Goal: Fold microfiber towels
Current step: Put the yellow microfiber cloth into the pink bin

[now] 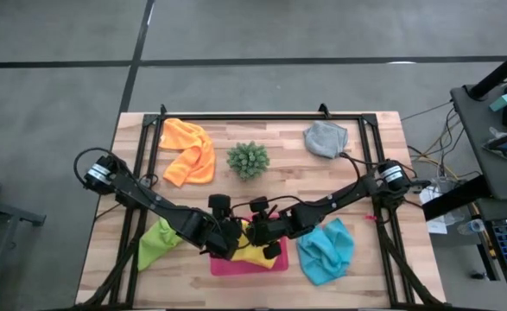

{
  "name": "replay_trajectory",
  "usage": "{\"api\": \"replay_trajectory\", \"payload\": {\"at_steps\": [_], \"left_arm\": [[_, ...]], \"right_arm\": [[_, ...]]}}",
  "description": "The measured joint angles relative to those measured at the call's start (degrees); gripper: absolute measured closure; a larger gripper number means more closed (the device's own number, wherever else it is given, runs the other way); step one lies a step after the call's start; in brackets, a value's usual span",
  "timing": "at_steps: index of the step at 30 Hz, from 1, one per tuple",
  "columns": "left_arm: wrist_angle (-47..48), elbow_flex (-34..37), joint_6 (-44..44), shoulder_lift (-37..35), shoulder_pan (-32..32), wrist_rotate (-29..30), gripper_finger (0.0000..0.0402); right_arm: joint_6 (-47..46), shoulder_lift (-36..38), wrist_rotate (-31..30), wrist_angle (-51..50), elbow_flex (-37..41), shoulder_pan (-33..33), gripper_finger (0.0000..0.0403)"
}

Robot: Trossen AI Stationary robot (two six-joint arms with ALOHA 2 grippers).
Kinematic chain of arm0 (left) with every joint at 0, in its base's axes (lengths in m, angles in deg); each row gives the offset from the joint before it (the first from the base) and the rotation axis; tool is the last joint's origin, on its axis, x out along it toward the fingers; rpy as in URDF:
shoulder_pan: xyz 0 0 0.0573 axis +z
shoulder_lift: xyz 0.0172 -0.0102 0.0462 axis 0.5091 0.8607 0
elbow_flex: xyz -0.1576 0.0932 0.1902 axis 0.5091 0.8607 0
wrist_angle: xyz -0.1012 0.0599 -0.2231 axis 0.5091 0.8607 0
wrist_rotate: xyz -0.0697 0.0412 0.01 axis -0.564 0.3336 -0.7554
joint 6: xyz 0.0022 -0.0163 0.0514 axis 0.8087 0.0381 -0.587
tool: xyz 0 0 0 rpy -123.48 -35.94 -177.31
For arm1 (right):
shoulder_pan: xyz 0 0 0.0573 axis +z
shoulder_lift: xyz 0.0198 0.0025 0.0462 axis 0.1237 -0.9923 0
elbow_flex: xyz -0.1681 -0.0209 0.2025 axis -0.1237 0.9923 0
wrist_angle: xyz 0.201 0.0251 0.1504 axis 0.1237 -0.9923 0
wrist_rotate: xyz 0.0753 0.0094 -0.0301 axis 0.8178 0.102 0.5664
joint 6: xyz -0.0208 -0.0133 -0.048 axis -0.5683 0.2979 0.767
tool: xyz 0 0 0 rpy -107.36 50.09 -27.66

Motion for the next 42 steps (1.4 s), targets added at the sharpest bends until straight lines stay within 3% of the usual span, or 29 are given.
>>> {"api": "replay_trajectory", "payload": {"at_steps": [8,12,16,24,28,38,42], "left_arm": [[-1.2,0.0,-1.6,0.0,-0.2,-0.2,0.0201],[-6.5,1.0,-3.6,-0.1,-0.2,-3.9,0.0213],[-15.2,4.1,-6.7,-0.1,-0.2,-8.4,0.0248],[-29.2,8.5,-8.3,2.5,0.6,-8.3,0.0349],[-30.3,8.6,-9.1,5.0,1.7,-9.1,0.0394],[-33.2,8.6,-7.5,8.6,3.4,-13.5,0.0396],[-35.1,8.6,-4.7,10.2,4.6,-17.9,0.0396]], "right_arm": [[-0.9,3.4,-3.5,-6.9,0.0,0.0,0.0293],[-4.1,5.8,-4.4,-12.1,0.0,0.5,0.0306],[-7.2,8.3,-4.6,-14.5,1.0,2.4,0.0328],[-13.2,13.0,-8.1,-11.3,8.0,7.9,0.0372],[-16.5,14.2,-10.3,-7.9,11.6,9.8,0.0384],[-19.4,15.5,-15.3,-0.8,17.1,11.4,0.039],[-19.6,15.9,-16.6,2.5,19.3,11.4,0.039]]}}
